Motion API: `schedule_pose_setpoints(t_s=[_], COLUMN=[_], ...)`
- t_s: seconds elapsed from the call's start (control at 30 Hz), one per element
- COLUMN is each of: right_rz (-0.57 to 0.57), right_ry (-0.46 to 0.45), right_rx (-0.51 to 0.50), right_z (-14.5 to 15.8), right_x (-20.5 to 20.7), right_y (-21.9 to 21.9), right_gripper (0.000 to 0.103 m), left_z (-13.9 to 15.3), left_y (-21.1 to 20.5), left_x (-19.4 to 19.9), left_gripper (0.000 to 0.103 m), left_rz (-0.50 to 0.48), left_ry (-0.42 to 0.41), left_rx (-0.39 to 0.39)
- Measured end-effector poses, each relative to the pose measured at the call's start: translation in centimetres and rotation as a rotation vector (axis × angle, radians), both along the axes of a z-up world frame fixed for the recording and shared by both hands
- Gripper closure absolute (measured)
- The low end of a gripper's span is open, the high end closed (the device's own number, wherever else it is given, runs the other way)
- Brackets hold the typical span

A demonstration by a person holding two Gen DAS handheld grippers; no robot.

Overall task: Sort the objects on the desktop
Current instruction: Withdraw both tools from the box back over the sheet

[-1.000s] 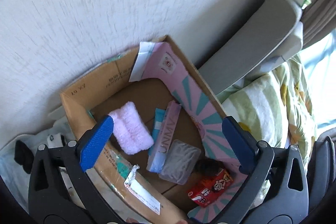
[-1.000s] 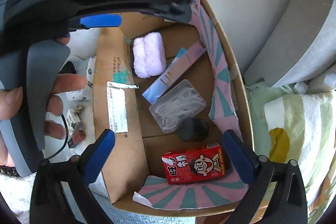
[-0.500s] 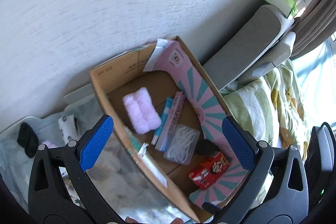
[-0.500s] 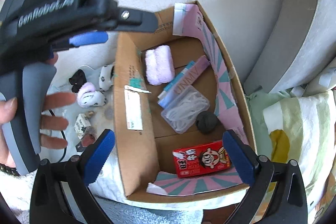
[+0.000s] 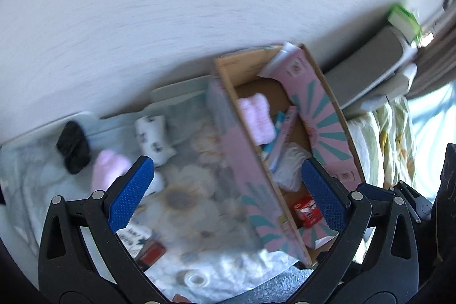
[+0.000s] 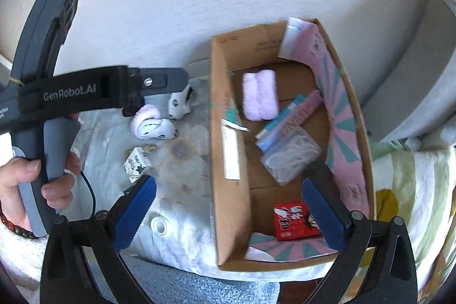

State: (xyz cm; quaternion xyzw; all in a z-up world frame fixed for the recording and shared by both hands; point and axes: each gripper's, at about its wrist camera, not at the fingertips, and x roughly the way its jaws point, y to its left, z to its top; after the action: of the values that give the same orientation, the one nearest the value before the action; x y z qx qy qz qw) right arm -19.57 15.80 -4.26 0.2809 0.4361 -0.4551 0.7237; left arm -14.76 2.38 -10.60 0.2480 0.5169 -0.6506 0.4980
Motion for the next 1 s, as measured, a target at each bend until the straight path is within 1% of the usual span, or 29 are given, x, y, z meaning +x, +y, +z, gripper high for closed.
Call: schedule_pose_setpoints(t_s=[0.17, 0.27, 0.4, 0.5, 0.57, 0.63, 0.7, 0.87, 1.0], right_rz=[0.068, 0.115, 0.181, 0.221, 0.242, 0.259, 0.274, 0.277, 0.267], right_ry=[0.011, 0.026, 0.035, 0.054, 0.062, 0.048, 0.034, 0.063, 0.064], right_rx=[0.002, -0.005, -0.016, -0.024, -0.026, -0.032, -0.021, -0.015, -0.017], right_z=[-0.3, -0.4, -0.7, -1.1, -1.3, -1.5, -1.7, -2.3, -2.5], right_x=[3.0, 4.7, 7.1, 8.8, 9.7, 10.3, 10.8, 12.2, 12.7], right_y=[0.2, 0.3, 0.5, 0.7, 0.8, 0.9, 0.8, 0.1, -0.3], right_gripper=[0.001, 0.001, 0.001, 0.001, 0.001, 0.001, 0.001, 0.001, 0.001], left_z=[0.4, 0.4, -0.3, -1.1, -1.7, -2.4, -2.8, -3.9, -5.1], left_y=[2.6, 3.9, 5.8, 7.1, 7.7, 8.4, 8.5, 9.1, 9.6], left_x=[4.7, 7.4, 11.1, 13.4, 14.4, 15.6, 16.1, 17.5, 18.5], left_gripper=[0.000, 0.000, 0.000, 0.000, 0.000, 0.000, 0.000, 0.000, 0.000], left_rz=[0.135, 0.192, 0.287, 0.338, 0.356, 0.373, 0.381, 0.394, 0.396], left_ry=[-0.012, -0.014, -0.027, -0.024, -0.011, -0.006, -0.017, -0.057, -0.081], left_rx=[-0.033, -0.036, -0.035, -0.026, -0.020, -0.008, 0.002, 0.022, 0.038])
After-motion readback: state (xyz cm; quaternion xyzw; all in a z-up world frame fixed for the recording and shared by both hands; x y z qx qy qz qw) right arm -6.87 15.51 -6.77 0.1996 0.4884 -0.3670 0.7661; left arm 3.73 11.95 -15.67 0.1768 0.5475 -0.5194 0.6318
